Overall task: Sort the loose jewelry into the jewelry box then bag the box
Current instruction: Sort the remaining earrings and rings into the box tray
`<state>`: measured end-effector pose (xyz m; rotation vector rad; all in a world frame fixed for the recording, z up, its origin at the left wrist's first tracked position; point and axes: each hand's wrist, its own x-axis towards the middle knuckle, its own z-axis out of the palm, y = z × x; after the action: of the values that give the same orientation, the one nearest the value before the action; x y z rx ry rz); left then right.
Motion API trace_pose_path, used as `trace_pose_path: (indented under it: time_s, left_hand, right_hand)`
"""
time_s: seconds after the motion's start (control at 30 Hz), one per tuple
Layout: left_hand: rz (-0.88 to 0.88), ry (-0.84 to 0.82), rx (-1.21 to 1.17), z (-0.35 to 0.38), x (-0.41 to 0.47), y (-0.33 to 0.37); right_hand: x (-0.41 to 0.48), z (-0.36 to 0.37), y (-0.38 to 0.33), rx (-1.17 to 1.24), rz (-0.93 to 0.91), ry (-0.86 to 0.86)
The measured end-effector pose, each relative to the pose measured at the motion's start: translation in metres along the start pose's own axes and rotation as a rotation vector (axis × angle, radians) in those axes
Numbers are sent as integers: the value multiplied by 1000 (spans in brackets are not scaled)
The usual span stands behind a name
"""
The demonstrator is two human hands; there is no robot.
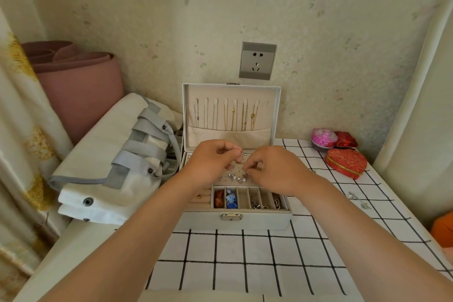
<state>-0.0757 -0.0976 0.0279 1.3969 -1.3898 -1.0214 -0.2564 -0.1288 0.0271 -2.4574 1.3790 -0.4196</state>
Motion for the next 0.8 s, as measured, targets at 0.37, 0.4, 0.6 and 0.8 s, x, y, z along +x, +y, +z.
trace_pose_path:
  time_s: [0.37, 0.4, 0.6, 0.8]
  left_hand:
    - [-174, -107, -162, 1, -2, 4]
    - [-175, -107, -160, 0, -1, 3]
    - [-108, -71, 14, -4, -3, 9]
    - [-30, 67, 22, -8, -4, 17]
  right_hand:
    - [6, -7, -7, 580, 20, 220]
    - [6, -8, -7, 583, 22, 225]
    - [4, -11, -11, 572, 7, 245]
    - [6, -14, -24, 583, -36, 274]
